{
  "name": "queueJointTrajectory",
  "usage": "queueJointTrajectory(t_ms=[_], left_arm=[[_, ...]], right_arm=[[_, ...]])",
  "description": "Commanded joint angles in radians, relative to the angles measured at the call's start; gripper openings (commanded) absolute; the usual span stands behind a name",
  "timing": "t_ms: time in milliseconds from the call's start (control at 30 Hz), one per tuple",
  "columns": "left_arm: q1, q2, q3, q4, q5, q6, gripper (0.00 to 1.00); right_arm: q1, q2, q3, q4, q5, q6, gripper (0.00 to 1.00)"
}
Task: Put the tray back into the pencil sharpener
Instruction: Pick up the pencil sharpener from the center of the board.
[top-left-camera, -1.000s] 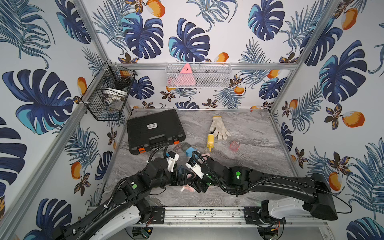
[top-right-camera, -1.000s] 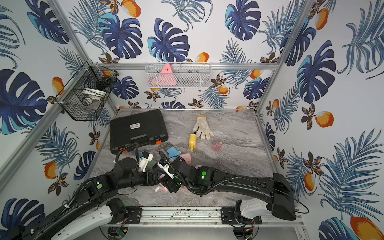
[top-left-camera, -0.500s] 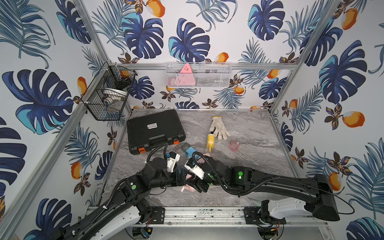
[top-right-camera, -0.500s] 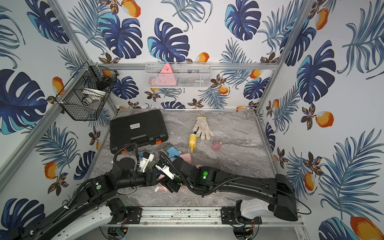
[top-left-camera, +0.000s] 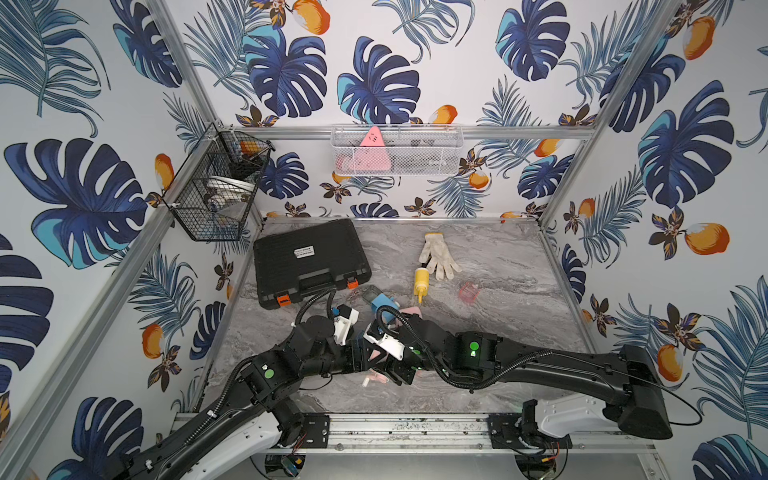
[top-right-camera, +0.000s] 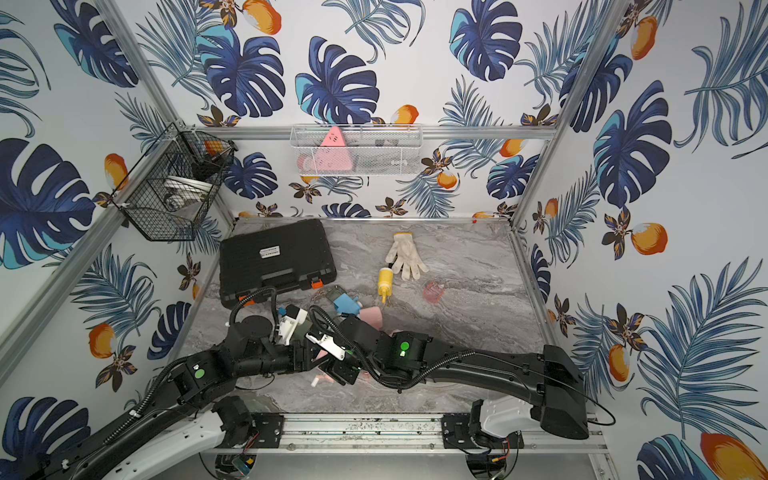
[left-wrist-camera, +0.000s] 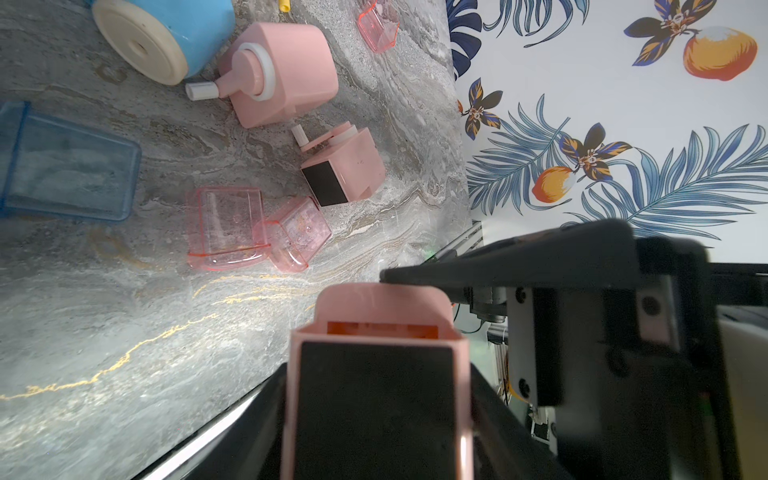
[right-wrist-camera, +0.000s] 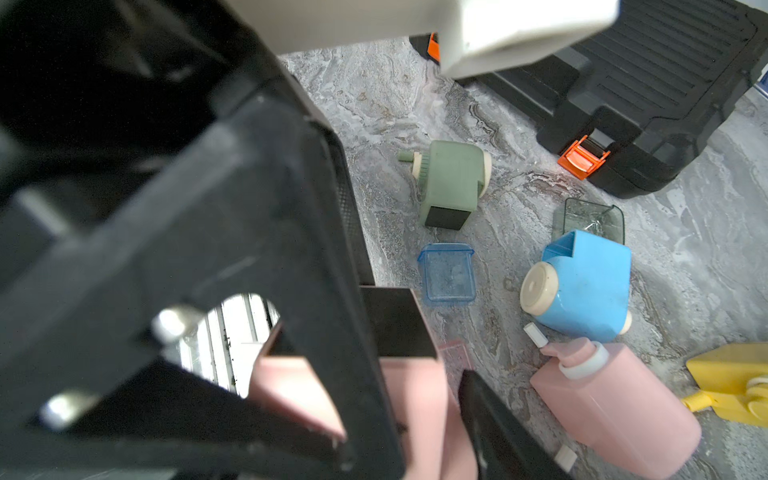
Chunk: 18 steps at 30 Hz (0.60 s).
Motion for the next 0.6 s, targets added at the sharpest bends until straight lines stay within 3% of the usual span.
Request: queueJointTrajectory(t_ms=[0, 433, 567], left_arm=[[-0.003, -0.001, 0.005, 0.084, 0.091, -0.022, 0.53], [-0.003, 0.009, 0.006, 0.121, 0.091, -0.033, 0.43], [-0.003, 0.022, 0.010, 0.135, 0.083, -0.031, 0.42]], right_arm=[[-0.002, 0.004, 0.003, 0.162, 0.029, -0.027, 0.56], [-0.002, 0.003, -0.010, 0.181, 0.030, -0.001, 0.66], [-0.002, -0.012, -0.021, 0.191, 0.040, 0.023, 0.93]])
